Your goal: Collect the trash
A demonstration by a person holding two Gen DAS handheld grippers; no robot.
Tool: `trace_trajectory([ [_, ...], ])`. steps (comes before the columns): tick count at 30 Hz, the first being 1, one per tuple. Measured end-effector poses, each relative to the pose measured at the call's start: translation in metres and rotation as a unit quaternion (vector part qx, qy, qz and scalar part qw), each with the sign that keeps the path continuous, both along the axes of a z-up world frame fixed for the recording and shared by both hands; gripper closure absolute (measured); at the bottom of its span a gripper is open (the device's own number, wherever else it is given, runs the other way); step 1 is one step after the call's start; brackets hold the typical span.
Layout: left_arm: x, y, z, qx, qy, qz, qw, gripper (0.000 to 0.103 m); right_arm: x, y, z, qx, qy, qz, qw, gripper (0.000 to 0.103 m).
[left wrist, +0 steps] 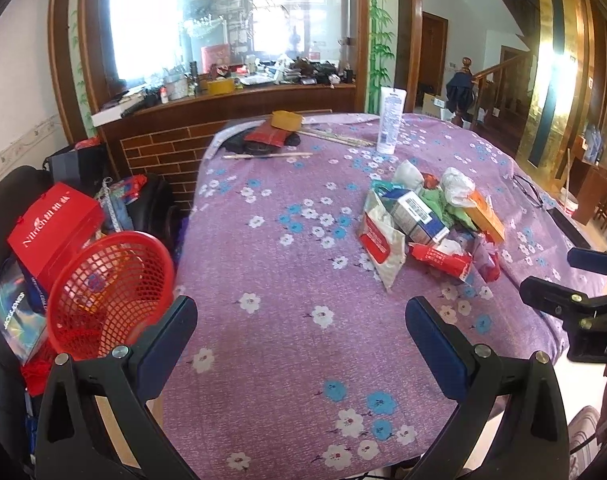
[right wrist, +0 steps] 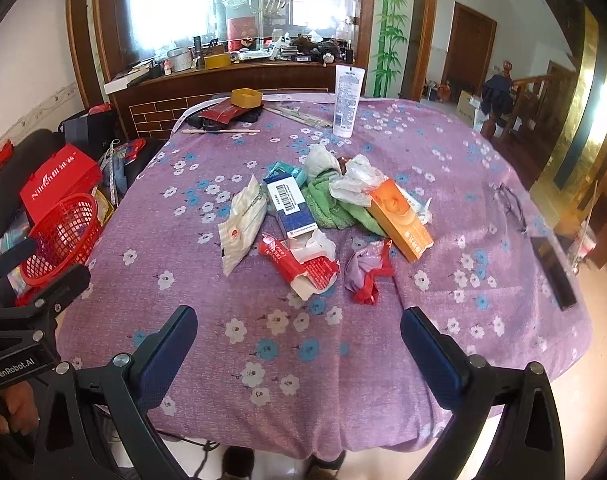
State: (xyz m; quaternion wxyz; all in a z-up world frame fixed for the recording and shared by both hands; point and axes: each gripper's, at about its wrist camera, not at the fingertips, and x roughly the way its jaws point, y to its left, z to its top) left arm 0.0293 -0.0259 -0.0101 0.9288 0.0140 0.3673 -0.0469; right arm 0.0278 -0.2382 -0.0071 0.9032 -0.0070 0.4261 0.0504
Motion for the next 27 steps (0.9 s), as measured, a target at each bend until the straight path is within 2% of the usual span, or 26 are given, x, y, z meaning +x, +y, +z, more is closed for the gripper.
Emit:
trace_trajectory([
  [2,0.008,-0.003,-0.003,-0.008,0.013,-0.010,0.9998,0.000,0.005,-0.015,-0.007,0.028,0.021,-0.018,0.999,0.002],
  [4,0.017,-0.007,-0.005,-0.009,0.005,-0.012,0.9999,0.000,0.010,-0.033,-0.014,0.055,0.037,-0.038,0.997,0.006],
  [6,0.028,-0.010,-0.007,-0.033,0.026,-0.013,0.9990,0.000,0.013,-0.045,-0.018,0.072,0.057,-0.051,0.994,0.010],
  [7,0.032,-0.013,-0.008,-0.029,0.023,-0.014,0.9992,0.000,0.014,-0.051,-0.020,0.079,0.067,-0.058,0.993,0.011],
  [9,0.045,-0.018,-0.012,-0.035,0.046,-0.015,0.9982,0.000,0.017,-0.062,-0.024,0.103,0.064,-0.064,0.991,0.012],
  [10,0.052,-0.022,-0.015,-0.038,0.057,-0.017,0.9975,0.000,0.019,-0.068,-0.026,0.111,0.063,-0.065,0.990,0.017],
  [13,0.073,-0.034,-0.022,-0.067,0.086,-0.019,0.9939,0.000,0.025,-0.081,-0.031,0.119,0.060,-0.065,0.989,0.024],
  [15,0.088,-0.043,-0.026,-0.071,0.103,-0.021,0.9919,0.002,0.030,-0.089,-0.034,0.127,0.061,-0.064,0.988,0.028],
  [18,0.114,-0.057,-0.037,-0.072,0.124,-0.024,0.9894,0.020,0.043,-0.098,-0.038,0.140,0.070,-0.061,0.986,0.032],
  [20,0.133,-0.065,-0.047,-0.079,0.148,-0.026,0.9855,0.026,0.054,-0.101,-0.042,0.153,0.073,-0.053,0.984,0.035],
  [23,0.155,-0.071,-0.063,-0.079,0.174,-0.022,0.9813,0.029,0.070,-0.100,-0.048,0.171,0.088,-0.045,0.980,0.035],
  [25,0.167,-0.075,-0.072,-0.071,0.184,-0.020,0.9802,0.043,0.078,-0.099,-0.053,0.176,0.096,-0.043,0.979,0.036],
  [27,0.181,-0.079,-0.088,-0.066,0.209,-0.025,0.9755,0.057,0.085,-0.096,-0.057,0.179,0.104,-0.037,0.978,0.038],
])
